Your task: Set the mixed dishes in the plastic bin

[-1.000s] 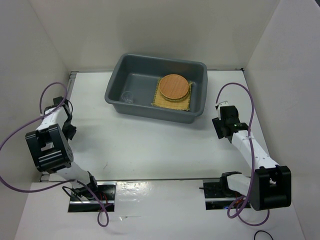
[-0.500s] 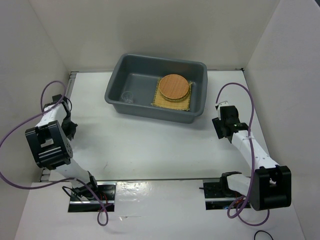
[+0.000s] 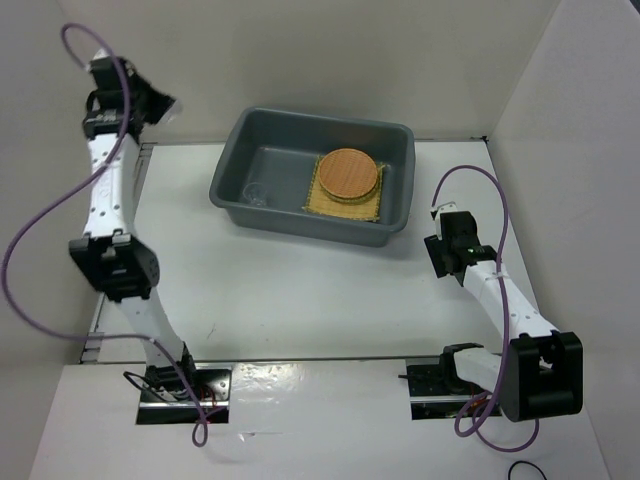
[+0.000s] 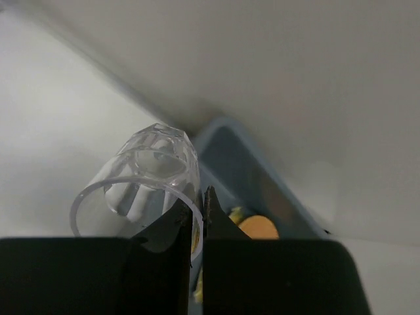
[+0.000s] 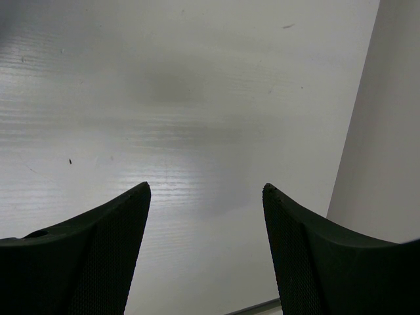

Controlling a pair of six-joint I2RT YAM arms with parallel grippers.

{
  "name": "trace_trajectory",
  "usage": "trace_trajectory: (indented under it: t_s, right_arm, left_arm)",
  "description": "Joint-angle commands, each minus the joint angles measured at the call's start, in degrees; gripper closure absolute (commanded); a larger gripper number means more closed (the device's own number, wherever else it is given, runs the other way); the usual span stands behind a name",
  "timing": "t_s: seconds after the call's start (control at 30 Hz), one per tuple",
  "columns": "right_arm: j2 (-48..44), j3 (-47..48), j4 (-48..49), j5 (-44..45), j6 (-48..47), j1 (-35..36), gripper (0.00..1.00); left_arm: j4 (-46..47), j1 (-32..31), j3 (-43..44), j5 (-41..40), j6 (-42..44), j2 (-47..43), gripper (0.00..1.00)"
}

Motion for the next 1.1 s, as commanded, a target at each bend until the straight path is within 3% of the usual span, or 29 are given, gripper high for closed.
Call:
trace_trajectory:
  t_s: [0.0, 0.07, 0.1, 0.13, 0.17, 0.23, 0.33, 0.37, 0.47, 0.57, 1.07]
  right_arm:
    - [-2.04, -0.35, 2.13, 0.56, 0.53, 0.61, 0.26]
    - [-2.56, -0.35, 2.65, 1.08, 0.53, 0.61, 0.26]
    - [-2.57, -0.35, 2.66, 1.09, 0.53, 0.61, 0.26]
    - [-3.09, -0.35, 2.66, 1.09, 0.53, 0.61, 0.26]
    - [-3.10, -0.87, 2.66, 1.09, 0.53, 0.61, 0.26]
    - [-3.10, -0.88, 2.66, 1.09, 0.53, 0.61, 0.26]
    - [-3.10, -0.88, 2.66, 1.09, 0.53, 0.61, 0.26]
    - [-3.10, -0.88, 2.66, 1.09, 0.53, 0.61, 0.26]
    - [-3.10, -0.88, 2.66, 1.09, 0.53, 0.61, 0.26]
    - [-3.10, -0.88, 2.66, 1.09, 0.53, 0.61, 0.26]
    - [-1.43, -0.88, 2.66, 1.09, 0.53, 0.61, 0.25]
  left_arm:
    - [-6.53, -8.33, 17.73, 1.91, 4.88, 12.18, 1.00]
    - [-14.84, -11.33, 30.20, 0.85, 8.66, 22.89, 1.00]
    - [-18.55, -14.04, 48.10, 0.32, 9.72, 27.46, 1.00]
    - [-22.24, -15.11, 58.72, 0.32, 10.42, 37.86, 1.00]
    - [-23.41, -16.00, 62.74, 1.97, 10.43, 40.48, 1.00]
    - [-19.40, -17.84, 49.40, 0.17, 9.46, 37.79, 1.00]
    - [-22.61, -21.36, 54.93, -1.97, 11.57, 42.86, 1.00]
    - [-24.46, -21.37, 63.23, -1.97, 11.57, 45.23, 1.00]
    - [-25.27, -21.89, 59.10, -2.49, 11.57, 48.15, 1.00]
    - [-28.42, -22.60, 63.56, -1.54, 12.10, 52.53, 1.00]
    - [-33.88, -23.12, 64.10, -2.14, 15.00, 58.44, 0.96]
